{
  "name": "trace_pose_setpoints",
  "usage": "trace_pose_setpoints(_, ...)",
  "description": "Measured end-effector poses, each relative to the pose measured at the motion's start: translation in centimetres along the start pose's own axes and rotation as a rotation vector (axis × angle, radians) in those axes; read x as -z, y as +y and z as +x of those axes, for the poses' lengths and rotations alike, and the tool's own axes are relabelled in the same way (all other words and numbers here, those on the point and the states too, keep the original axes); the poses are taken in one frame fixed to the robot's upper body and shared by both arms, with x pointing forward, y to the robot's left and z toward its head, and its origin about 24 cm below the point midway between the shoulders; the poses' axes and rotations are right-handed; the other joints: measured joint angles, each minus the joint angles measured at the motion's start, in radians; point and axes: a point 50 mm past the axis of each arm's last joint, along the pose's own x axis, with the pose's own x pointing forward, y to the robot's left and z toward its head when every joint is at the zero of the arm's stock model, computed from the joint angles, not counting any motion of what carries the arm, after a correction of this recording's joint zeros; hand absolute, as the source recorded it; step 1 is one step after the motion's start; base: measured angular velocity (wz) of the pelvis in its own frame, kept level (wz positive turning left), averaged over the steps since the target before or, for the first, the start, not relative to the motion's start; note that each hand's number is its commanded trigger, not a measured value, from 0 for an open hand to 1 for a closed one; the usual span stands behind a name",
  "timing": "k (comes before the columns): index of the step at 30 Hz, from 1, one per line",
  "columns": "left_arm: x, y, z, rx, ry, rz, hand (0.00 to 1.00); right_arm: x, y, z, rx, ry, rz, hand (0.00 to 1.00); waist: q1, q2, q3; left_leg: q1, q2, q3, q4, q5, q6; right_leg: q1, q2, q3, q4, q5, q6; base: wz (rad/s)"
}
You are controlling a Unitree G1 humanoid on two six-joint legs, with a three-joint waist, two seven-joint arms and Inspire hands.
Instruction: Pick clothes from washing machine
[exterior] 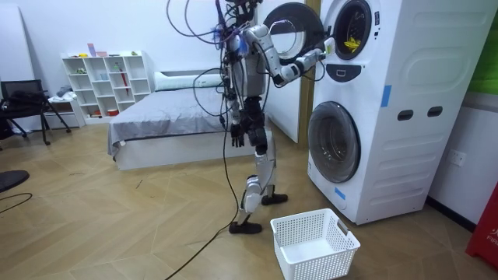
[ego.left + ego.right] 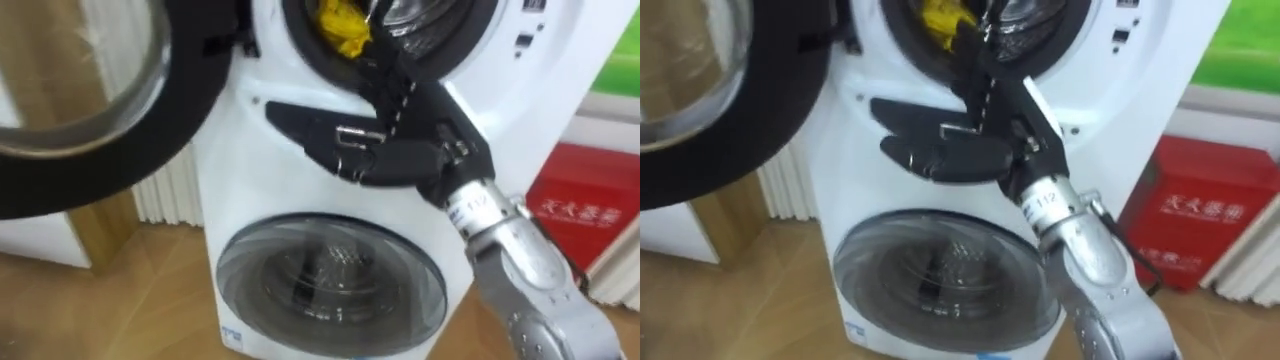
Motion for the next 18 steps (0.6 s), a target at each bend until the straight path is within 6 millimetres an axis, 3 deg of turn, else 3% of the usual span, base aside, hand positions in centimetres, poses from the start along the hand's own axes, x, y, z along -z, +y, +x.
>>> trace_pose_setpoints(4, -3.4, 0.1, 0.2, -0.007, -0.089, -0.004, 0.00, -0.7, -0.5, 0.0, 0.032, -0.027, -0.022, 0.00, -0.038, -0.004, 0.0027, 0.006, -0.067, 0.040, 0.083, -0.083, 0.047, 0.042, -0.079, 0.002, 0.017, -0.029, 0.052, 0.01)
trace_pose_setpoints(7, -5.7, 0.8, 0.2, -0.031, -0.152, -0.023, 0.00, -0.9, -0.9, -0.1, 0.047, -0.031, -0.039, 0.00, -0.061, -0.002, 0.0092, 0.044, -0.101, 0.073, 0.101, -0.133, 0.079, 0.023, -0.136, 0.012, 0.156, -0.041, 0.082, -0.02)
trace_pose_setpoints(8, -6.6, 1.2, 0.2, -0.039, -0.175, -0.042, 0.00, -1.1, -0.9, -0.2, 0.036, -0.045, -0.048, 0.00, -0.063, -0.003, 0.0114, 0.061, -0.112, 0.094, 0.097, -0.163, 0.090, -0.015, -0.155, 0.016, 0.272, -0.029, 0.103, -0.11)
trace_pose_setpoints(9, -6.8, 1.3, 0.2, -0.044, -0.183, -0.054, 0.00, -1.2, -0.8, -0.2, 0.031, -0.051, -0.053, 0.00, -0.067, -0.004, 0.0123, 0.070, -0.117, 0.096, 0.098, -0.174, 0.095, -0.041, -0.167, 0.018, 0.344, -0.013, 0.111, -0.07)
trace_pose_setpoints(10, -7.3, 1.5, 0.1, -0.059, -0.202, -0.062, 0.00, -1.4, -0.8, -0.3, 0.027, -0.060, -0.074, 0.00, -0.078, -0.002, 0.0140, 0.103, -0.123, 0.090, 0.093, -0.196, 0.105, -0.093, -0.180, 0.032, 0.470, 0.056, 0.109, 0.03)
trace_pose_setpoints(11, -7.9, 1.6, 0.0, -0.063, -0.226, -0.061, 0.00, -1.2, -0.9, -0.5, 0.037, -0.052, -0.091, 0.00, -0.078, 0.015, 0.0181, 0.147, -0.115, 0.065, 0.081, -0.220, 0.116, -0.136, -0.174, 0.049, 0.574, 0.129, 0.086, 0.04)
trace_pose_setpoints(12, -8.0, 1.6, 0.0, -0.064, -0.238, -0.062, 0.00, -1.2, -0.9, -0.8, 0.038, -0.051, -0.096, 0.00, -0.077, 0.024, 0.0180, 0.163, -0.108, 0.052, 0.079, -0.229, 0.114, -0.155, -0.156, 0.058, 0.587, 0.116, 0.079, -0.07)
trace_pose_setpoints(13, -8.1, 1.7, -0.1, -0.065, -0.251, -0.061, 0.00, -0.9, -0.7, -1.8, 0.035, -0.050, -0.088, 0.00, -0.087, 0.042, 0.0220, 0.193, -0.083, 0.044, 0.074, -0.237, 0.110, -0.208, -0.102, 0.062, 0.560, 0.060, 0.073, -0.24)
trace_pose_setpoints(14, -8.0, 1.8, 0.0, -0.067, -0.247, -0.054, 0.00, -0.6, -0.5, -2.2, 0.004, -0.044, -0.081, 0.00, -0.099, 0.053, 0.0235, 0.216, -0.073, 0.019, 0.060, -0.239, 0.110, -0.256, -0.056, 0.060, 0.481, 0.037, 0.067, -0.32)
trace_pose_setpoints(15, -7.9, 1.9, 0.0, -0.068, -0.243, -0.051, 0.00, -0.5, -0.3, -2.2, -0.011, -0.040, -0.081, 0.00, -0.103, 0.056, 0.0250, 0.229, -0.069, 0.012, 0.052, -0.239, 0.110, -0.277, -0.034, 0.057, 0.424, 0.036, 0.063, -0.35)
trace_pose_setpoints(16, -7.7, 1.9, 0.0, -0.066, -0.240, -0.050, 0.00, -0.3, 0.0, -2.5, -0.031, -0.030, -0.076, 0.00, -0.112, 0.058, 0.0244, 0.253, -0.067, 0.001, 0.036, -0.239, 0.110, -0.300, 0.005, 0.056, 0.279, 0.048, 0.051, -0.18)
trace_pose_setpoints(17, -7.7, 1.7, 0.0, -0.059, -0.245, -0.052, 0.00, -0.1, 0.2, -2.6, -0.042, -0.024, -0.070, 0.00, -0.120, 0.058, 0.0241, 0.277, -0.070, 0.000, 0.019, -0.242, 0.112, -0.302, 0.028, 0.059, 0.131, 0.092, 0.044, -0.04)
trace_pose_setpoints(18, -7.7, 1.5, 0.0, -0.056, -0.246, -0.053, 0.00, -0.1, 0.3, -2.7, -0.046, -0.022, -0.061, 0.00, -0.127, 0.060, 0.0233, 0.286, -0.072, -0.002, 0.015, -0.246, 0.112, -0.301, 0.033, 0.060, 0.087, 0.134, 0.028, 0.11)
